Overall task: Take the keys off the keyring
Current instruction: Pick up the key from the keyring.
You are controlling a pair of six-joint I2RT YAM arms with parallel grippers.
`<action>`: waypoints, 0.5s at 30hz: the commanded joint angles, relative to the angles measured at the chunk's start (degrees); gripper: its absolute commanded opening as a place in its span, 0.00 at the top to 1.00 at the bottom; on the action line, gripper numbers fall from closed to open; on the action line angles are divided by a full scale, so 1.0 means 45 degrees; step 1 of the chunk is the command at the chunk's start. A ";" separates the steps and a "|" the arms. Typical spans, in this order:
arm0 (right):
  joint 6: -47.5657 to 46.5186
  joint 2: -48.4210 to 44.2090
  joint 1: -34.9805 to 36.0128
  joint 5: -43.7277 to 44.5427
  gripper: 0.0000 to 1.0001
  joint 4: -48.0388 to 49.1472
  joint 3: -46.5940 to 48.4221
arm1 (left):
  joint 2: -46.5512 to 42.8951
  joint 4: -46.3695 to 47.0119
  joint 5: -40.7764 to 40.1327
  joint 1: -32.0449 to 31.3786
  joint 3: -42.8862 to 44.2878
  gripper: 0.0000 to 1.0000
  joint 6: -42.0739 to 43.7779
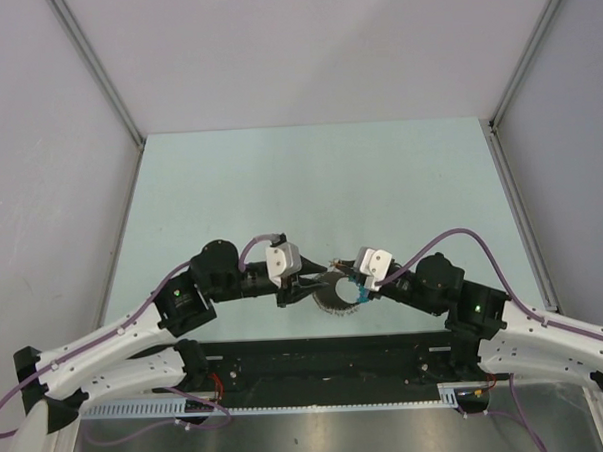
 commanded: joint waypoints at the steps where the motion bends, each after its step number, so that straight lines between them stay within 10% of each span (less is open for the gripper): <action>1: 0.0453 0.0103 0.0070 0.0539 1.00 0.1338 0.0490 | -0.0502 0.0944 0.0418 0.0006 -0.0470 0.64 -0.0493; 15: 0.0844 0.0298 -0.0008 0.0970 1.00 0.1671 0.0490 | 0.0317 0.2505 -0.1866 -0.0268 -0.1174 0.69 -0.1216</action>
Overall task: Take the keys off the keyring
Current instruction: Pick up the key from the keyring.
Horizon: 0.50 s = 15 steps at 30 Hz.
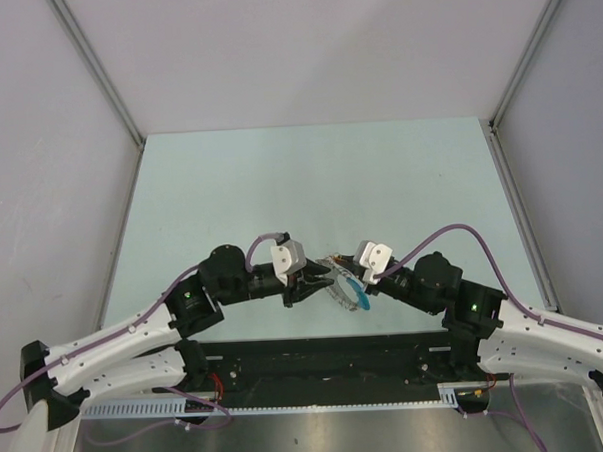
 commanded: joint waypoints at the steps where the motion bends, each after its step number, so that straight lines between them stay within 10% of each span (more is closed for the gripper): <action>1: 0.0339 -0.0032 -0.0047 0.0309 1.00 0.1122 0.0490 | 0.0234 0.1040 -0.1454 -0.0199 -0.0228 0.68 -0.0327; 15: 0.0671 0.0066 -0.0340 0.0329 1.00 0.1239 0.0509 | 0.0996 0.1646 -0.2704 -0.0610 -0.0306 0.67 -0.0152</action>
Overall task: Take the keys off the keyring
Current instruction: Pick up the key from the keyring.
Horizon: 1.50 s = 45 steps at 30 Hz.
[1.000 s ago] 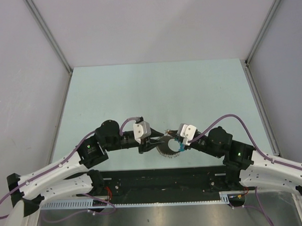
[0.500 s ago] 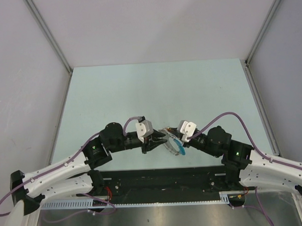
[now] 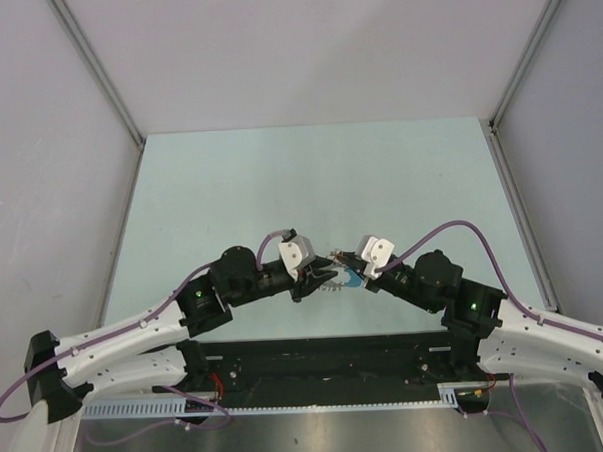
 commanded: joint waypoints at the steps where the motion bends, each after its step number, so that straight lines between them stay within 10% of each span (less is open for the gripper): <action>1: 0.0316 0.0013 -0.0112 0.0164 1.00 0.1094 0.0490 | 0.0195 0.0835 -0.0689 -0.0173 -0.0058 0.67 -0.0064; 17: 0.1136 0.0110 -0.0112 0.0495 1.00 0.1172 0.0528 | 0.0197 0.1108 -0.2702 -0.0388 -0.0214 0.69 0.0033; 45: 0.2114 0.0735 -0.0151 0.1901 1.00 0.0391 0.1251 | -0.0723 0.2866 -0.1160 -0.0368 -0.1464 0.66 -0.0240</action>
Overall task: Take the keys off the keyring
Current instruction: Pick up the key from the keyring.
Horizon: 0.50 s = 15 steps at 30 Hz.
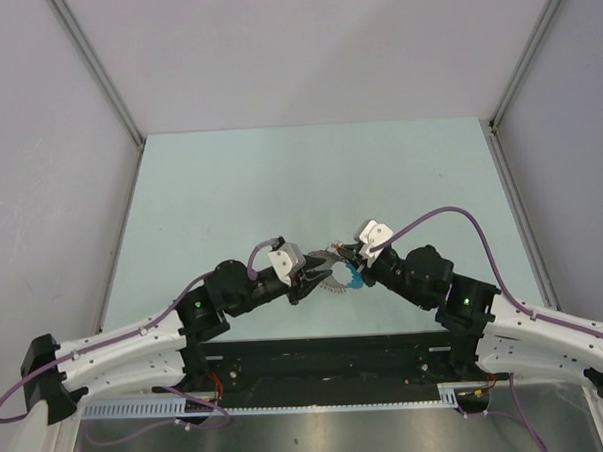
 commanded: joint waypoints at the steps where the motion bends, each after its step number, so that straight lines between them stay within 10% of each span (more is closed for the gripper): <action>1: 0.0258 -0.0027 0.0019 0.0503 1.00 0.0624 0.0814 | 0.0152 0.1059 0.0492 -0.0067 0.0192 0.66 -0.0211; 15: 0.0395 0.0071 0.0039 0.0679 1.00 0.0565 0.0834 | 0.1128 0.2347 -0.0152 -0.0067 0.0465 0.67 -0.0816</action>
